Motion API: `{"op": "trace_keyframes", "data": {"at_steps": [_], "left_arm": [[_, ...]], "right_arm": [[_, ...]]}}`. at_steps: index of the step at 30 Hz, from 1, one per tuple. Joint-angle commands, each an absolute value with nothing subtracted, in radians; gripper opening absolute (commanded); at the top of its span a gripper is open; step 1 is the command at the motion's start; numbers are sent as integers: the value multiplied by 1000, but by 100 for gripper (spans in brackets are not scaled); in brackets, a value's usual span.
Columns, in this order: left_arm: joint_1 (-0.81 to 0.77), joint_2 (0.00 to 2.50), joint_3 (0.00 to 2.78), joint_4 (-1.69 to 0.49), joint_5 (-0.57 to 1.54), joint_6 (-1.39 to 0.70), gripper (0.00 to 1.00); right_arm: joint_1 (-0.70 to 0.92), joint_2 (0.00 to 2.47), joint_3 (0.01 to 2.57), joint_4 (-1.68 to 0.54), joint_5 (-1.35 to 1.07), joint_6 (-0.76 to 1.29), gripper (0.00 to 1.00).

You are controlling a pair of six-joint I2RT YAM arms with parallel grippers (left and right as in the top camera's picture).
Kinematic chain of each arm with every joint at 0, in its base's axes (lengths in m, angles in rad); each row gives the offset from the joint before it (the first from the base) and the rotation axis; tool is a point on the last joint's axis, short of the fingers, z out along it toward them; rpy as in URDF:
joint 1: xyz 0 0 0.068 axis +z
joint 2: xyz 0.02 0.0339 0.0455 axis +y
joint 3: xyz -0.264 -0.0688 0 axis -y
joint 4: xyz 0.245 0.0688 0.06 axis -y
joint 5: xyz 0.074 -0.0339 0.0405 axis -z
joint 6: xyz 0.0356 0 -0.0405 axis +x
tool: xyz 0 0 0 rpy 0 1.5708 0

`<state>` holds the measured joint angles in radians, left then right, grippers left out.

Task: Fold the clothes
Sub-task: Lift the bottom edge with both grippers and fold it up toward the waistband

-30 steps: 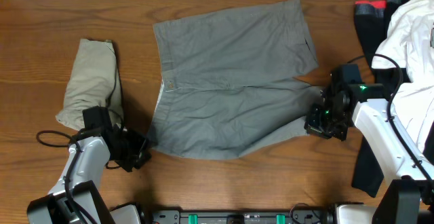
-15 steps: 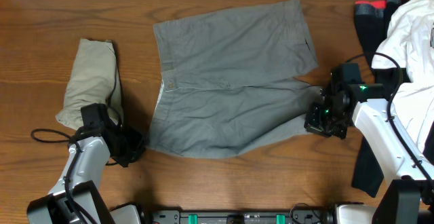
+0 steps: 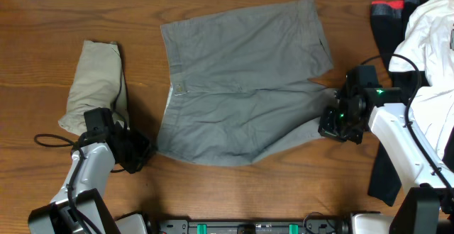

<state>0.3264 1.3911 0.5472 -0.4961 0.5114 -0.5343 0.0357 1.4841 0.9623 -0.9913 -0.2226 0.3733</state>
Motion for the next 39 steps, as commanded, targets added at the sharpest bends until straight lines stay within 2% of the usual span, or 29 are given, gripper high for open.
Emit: {"op": "trace_keyframes", "data": {"at_steps": [1, 5, 11, 20, 28, 39], "left_arm": [[331, 1363, 559, -539, 568, -454, 6], [331, 1256, 614, -686, 548, -385, 6], [331, 1007, 714, -933, 404, -352, 6], [331, 793, 844, -1130, 295, -320, 6], [331, 844, 848, -1093, 294, -307, 6], [331, 963, 848, -880, 317, -309, 6]], "right_arm": [[25, 1481, 982, -983, -210, 358, 1], [17, 1471, 991, -1004, -216, 357, 1], [-12, 1425, 1089, -1110, -284, 299, 1], [-22, 1390, 1277, -1174, -275, 290, 1], [-21, 1392, 1308, -1100, -318, 291, 1], [-21, 1472, 1308, -857, -451, 415, 1]]}}
